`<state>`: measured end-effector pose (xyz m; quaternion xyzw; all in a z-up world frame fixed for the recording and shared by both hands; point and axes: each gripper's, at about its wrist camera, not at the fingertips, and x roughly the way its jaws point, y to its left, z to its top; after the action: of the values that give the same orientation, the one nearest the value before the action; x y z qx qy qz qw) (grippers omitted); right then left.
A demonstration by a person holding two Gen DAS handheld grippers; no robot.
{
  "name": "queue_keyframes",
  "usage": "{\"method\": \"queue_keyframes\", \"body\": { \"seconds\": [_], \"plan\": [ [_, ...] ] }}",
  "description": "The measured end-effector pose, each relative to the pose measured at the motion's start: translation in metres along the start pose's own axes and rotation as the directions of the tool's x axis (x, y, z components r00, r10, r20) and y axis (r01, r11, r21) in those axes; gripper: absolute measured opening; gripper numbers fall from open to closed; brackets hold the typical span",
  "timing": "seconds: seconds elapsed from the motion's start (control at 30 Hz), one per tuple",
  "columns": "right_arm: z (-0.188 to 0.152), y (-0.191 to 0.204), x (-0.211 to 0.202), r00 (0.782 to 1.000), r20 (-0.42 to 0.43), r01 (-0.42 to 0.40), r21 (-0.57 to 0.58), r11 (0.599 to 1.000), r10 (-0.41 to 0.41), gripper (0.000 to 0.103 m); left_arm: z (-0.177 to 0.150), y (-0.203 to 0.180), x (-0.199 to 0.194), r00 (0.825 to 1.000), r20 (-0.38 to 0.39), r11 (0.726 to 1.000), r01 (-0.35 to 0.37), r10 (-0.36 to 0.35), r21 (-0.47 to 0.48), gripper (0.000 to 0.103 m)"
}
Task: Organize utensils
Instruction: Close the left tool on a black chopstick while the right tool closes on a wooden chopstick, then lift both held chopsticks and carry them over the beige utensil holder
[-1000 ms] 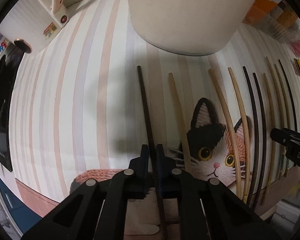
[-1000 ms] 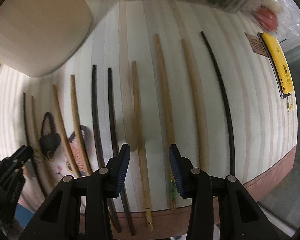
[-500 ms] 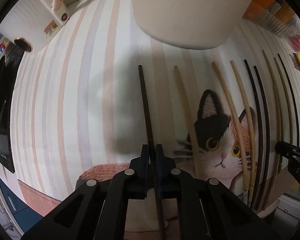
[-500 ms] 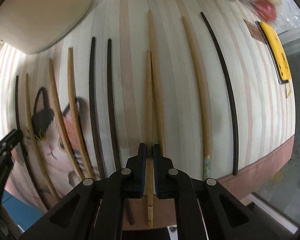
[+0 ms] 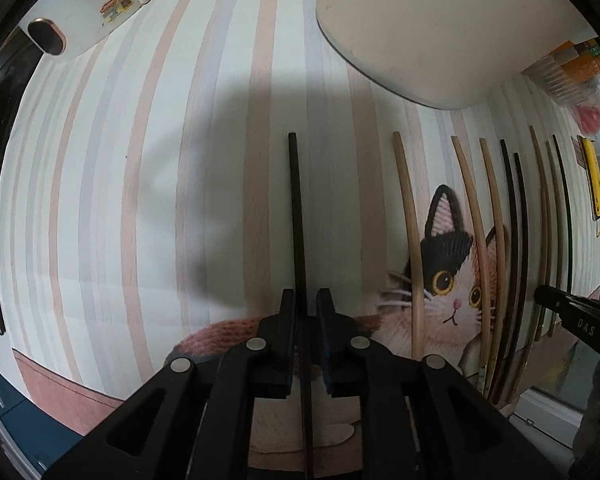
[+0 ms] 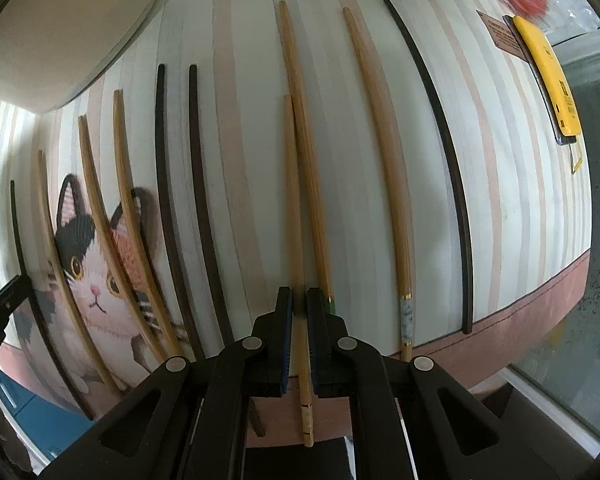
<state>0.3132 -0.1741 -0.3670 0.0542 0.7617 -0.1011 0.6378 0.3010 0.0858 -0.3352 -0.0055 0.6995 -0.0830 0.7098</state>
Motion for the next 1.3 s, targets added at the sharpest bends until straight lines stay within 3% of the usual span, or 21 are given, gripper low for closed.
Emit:
{"method": "queue_keyframes", "body": {
  "seconds": [0.33,0.5,0.63,0.83,1.07,1.1,1.3],
  "plan": [
    [0.040,0.016,-0.001,0.999,-0.026,0.042,-0.033,0.999,-0.043,0.009,0.016,-0.006,0.010,0.999,0.007,0.999,-0.033,0.033,0.013,0.010],
    [0.030,0.022,0.003,0.999,-0.016,0.046,-0.043,0.998,-0.046,0.009,0.019,-0.021,0.014,0.998,0.015,0.998,-0.065,0.065,0.026,0.010],
    [0.026,0.024,-0.001,0.999,0.011,0.043,-0.038,0.998,-0.043,0.007,0.021,-0.037,0.017,0.993,0.036,0.993,-0.116,0.114,0.032,0.003],
    [0.001,0.016,-0.015,0.995,0.098,-0.020,-0.039,0.999,0.024,0.007,0.016,-0.044,-0.013,0.975,0.124,0.982,-0.178,0.185,-0.061,0.003],
    [0.002,0.016,-0.071,0.963,0.245,-0.091,-0.097,0.991,0.113,0.007,0.016,-0.039,-0.057,0.946,0.227,0.967,-0.196,0.230,-0.163,0.003],
    [0.002,0.016,-0.077,0.958,0.258,-0.101,-0.106,0.989,0.125,0.007,0.002,-0.045,-0.064,0.942,0.240,0.966,-0.196,0.234,-0.171,0.003],
    [0.000,0.016,-0.113,0.926,0.334,-0.138,-0.141,0.980,0.178,0.007,0.002,-0.054,-0.100,0.915,0.324,0.961,-0.176,0.239,-0.213,0.002]
  ]
}}
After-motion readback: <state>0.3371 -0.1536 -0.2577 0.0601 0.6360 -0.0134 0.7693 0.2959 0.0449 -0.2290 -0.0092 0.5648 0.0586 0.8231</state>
